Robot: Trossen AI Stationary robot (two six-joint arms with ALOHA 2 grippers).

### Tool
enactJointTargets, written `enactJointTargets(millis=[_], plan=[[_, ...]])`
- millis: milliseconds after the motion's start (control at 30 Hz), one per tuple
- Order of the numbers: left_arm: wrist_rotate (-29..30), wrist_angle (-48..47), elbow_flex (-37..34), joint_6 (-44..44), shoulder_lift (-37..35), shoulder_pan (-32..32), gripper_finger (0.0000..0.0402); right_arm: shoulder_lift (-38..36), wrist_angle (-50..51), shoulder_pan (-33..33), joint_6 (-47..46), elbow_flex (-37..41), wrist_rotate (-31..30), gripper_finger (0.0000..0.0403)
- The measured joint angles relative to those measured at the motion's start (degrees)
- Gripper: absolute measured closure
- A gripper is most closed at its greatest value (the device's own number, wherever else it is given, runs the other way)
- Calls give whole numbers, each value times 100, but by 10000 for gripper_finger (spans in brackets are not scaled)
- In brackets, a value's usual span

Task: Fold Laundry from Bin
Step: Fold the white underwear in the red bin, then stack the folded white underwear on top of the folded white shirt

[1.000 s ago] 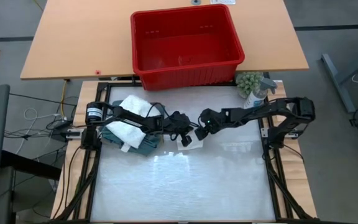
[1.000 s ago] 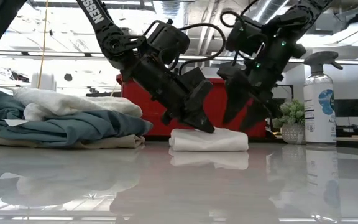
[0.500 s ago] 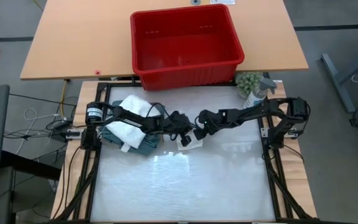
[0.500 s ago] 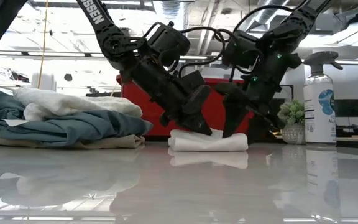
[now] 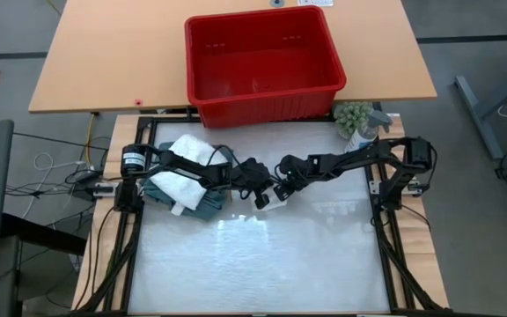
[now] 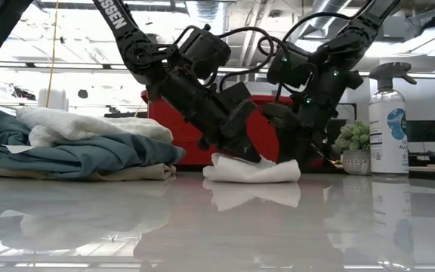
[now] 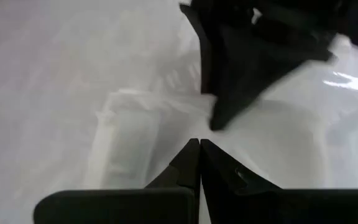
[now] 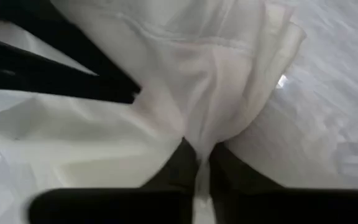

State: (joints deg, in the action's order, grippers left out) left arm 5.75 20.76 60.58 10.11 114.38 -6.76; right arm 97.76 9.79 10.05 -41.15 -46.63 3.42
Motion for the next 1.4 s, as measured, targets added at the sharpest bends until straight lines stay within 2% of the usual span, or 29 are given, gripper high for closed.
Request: enactJointTargets(millis=[67,233,400,567,767,933,1100,1233,1400], plan=[[-184,-146,0,16,-82,-2,401,0,1,53,195,0,75,370],[-683,-919,0,197,-709,0,401,-1,28,199,340,4,281,374],[-691,-1802,-2,558,-1814,9,401,-252,61,227,327,23,287,374],[-329,-2224,0,1156,-3015,43,402,-884,46,338,163,28,299,374],[570,-2647,2,1043,-4063,300,401,-1325,-40,348,18,-253,401,374],[1174,-3254,2,1053,-4545,499,401,-1286,-68,206,72,-1167,422,374],[1217,-3583,2,1283,-4784,706,401,-983,1,117,401,-2329,375,374],[1282,-3602,0,1316,-5043,904,401,-319,95,81,715,-3378,466,374],[1408,-3761,-1,1393,-5707,1119,402,829,70,62,1123,-4974,869,374]])
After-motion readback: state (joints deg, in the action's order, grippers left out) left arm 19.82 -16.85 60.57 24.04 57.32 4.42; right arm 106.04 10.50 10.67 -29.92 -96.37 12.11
